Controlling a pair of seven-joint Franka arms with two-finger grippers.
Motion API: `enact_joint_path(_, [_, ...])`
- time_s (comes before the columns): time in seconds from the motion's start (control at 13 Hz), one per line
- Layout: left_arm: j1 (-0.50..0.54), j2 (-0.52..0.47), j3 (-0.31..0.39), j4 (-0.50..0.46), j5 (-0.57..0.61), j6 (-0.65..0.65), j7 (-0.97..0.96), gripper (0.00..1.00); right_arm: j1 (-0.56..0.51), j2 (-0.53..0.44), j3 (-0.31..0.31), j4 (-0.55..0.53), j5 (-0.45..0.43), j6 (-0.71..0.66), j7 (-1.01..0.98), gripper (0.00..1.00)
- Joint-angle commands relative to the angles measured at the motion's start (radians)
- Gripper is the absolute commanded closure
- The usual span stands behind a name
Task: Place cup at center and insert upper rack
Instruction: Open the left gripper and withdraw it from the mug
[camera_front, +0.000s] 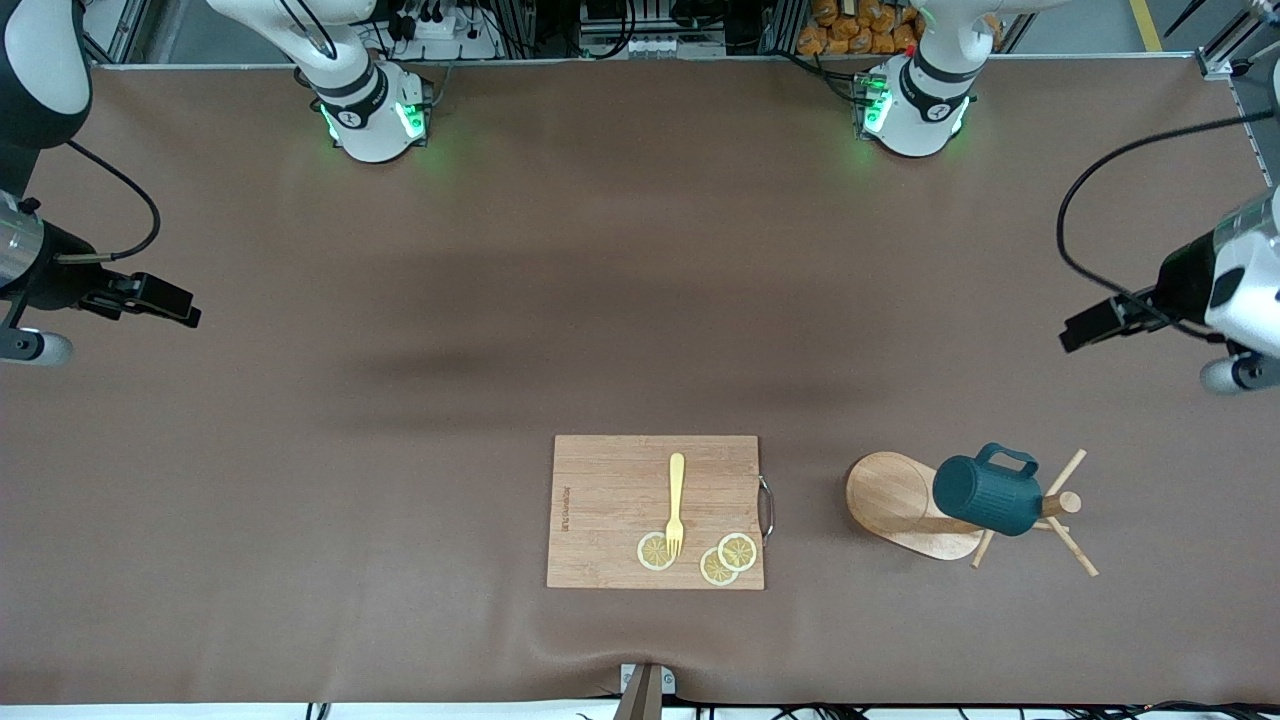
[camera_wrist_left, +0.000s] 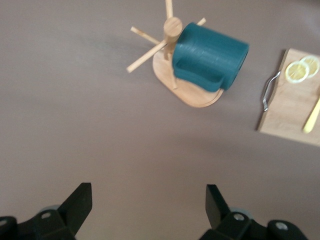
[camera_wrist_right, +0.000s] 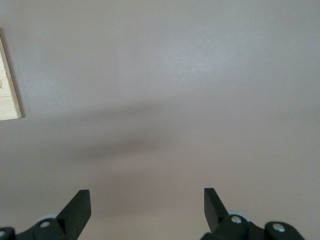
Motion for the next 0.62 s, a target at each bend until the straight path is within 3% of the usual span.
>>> enact_joint_path(0.0, [0.016, -0.102, -0.006, -0.067, 0.077, -0.037, 0.111, 0.0, -0.002, -0.011, 0.003, -0.003, -0.007, -0.012, 0.023, 0.0])
enact_joint_path(0.54, [0.025, -0.122, -0.012, -0.064, 0.074, -0.066, 0.156, 0.0, 0.0, -0.013, 0.005, -0.002, -0.006, -0.032, 0.046, 0.0])
